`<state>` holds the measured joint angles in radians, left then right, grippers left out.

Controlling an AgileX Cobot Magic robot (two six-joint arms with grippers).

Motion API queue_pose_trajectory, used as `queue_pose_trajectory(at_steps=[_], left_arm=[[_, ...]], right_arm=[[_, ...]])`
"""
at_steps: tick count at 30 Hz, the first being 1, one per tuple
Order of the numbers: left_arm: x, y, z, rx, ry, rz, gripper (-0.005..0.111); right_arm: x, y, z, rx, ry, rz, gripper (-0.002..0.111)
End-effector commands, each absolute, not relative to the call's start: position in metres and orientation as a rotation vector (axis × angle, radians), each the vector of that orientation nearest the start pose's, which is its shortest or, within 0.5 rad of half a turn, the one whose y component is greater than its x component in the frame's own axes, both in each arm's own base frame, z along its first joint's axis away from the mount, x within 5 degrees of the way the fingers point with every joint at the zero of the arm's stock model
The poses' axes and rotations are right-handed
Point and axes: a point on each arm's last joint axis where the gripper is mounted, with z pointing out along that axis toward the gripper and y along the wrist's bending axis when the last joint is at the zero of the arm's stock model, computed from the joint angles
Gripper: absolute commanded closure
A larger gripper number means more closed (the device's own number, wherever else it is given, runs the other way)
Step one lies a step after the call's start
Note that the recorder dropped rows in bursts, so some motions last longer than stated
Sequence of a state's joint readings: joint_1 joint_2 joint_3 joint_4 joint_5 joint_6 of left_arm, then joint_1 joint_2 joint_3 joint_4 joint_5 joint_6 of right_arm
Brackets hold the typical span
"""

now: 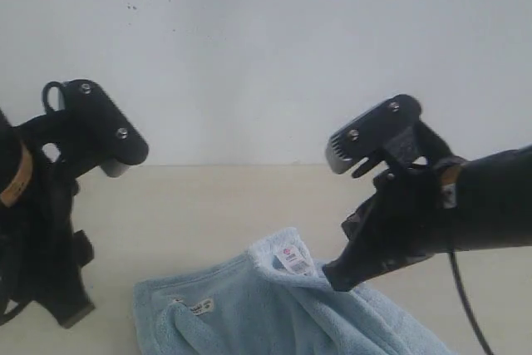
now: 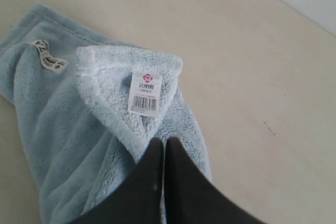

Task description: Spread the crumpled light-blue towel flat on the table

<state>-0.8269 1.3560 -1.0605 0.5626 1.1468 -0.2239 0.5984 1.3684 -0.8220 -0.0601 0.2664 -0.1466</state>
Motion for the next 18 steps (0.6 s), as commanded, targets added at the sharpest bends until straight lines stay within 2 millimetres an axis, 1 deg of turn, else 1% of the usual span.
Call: queue_pose_trajectory(at_steps=[1,2,3,5,6,7,9,10,11,12,15,18], left_arm=[[0.194,-0.122,0.291,0.923,2.502,0.546,0.050],[0.192,-0.117,0.288,0.915,2.510,0.552,0.050],[0.189,-0.110,0.285,0.911,2.521,0.562,0.050],[0.184,-0.103,0.280,0.904,2.523,0.559,0.050],[0.180,-0.097,0.276,0.893,2.519,0.543,0.050],[0.178,-0.096,0.274,0.884,2.513,0.529,0.050],[0.172,-0.095,0.270,0.871,2.510,0.462,0.050],[0.169,-0.095,0.267,0.866,2.520,0.428,0.050],[0.168,-0.095,0.265,0.863,2.533,0.414,0.050],[0.166,-0.096,0.263,0.857,2.555,0.391,0.050],[0.163,-0.098,0.260,0.837,2.601,0.341,0.050],[0.163,-0.099,0.260,0.833,2.602,0.318,0.050]], right_arm=[[0.257,0.175,0.245,-0.971,2.142,0.152,0.099],[0.259,0.176,0.246,-0.976,2.134,0.150,0.094],[0.260,0.177,0.246,-0.978,2.132,0.149,0.086],[0.261,0.178,0.247,-0.964,2.121,0.159,0.067],[0.261,0.179,0.248,-0.944,2.114,0.175,0.051],[0.260,0.181,0.249,-0.944,2.102,0.183,0.046],[0.257,0.192,0.250,-0.983,2.043,0.199,0.045],[0.255,0.201,0.248,-1.029,1.988,0.203,0.045],[0.254,0.206,0.246,-1.060,1.967,0.200,0.045],[0.254,0.212,0.238,-1.102,1.956,0.194,0.045],[0.260,0.218,0.218,-1.135,1.986,0.182,0.045],[0.263,0.220,0.208,-1.144,1.996,0.180,0.045]])
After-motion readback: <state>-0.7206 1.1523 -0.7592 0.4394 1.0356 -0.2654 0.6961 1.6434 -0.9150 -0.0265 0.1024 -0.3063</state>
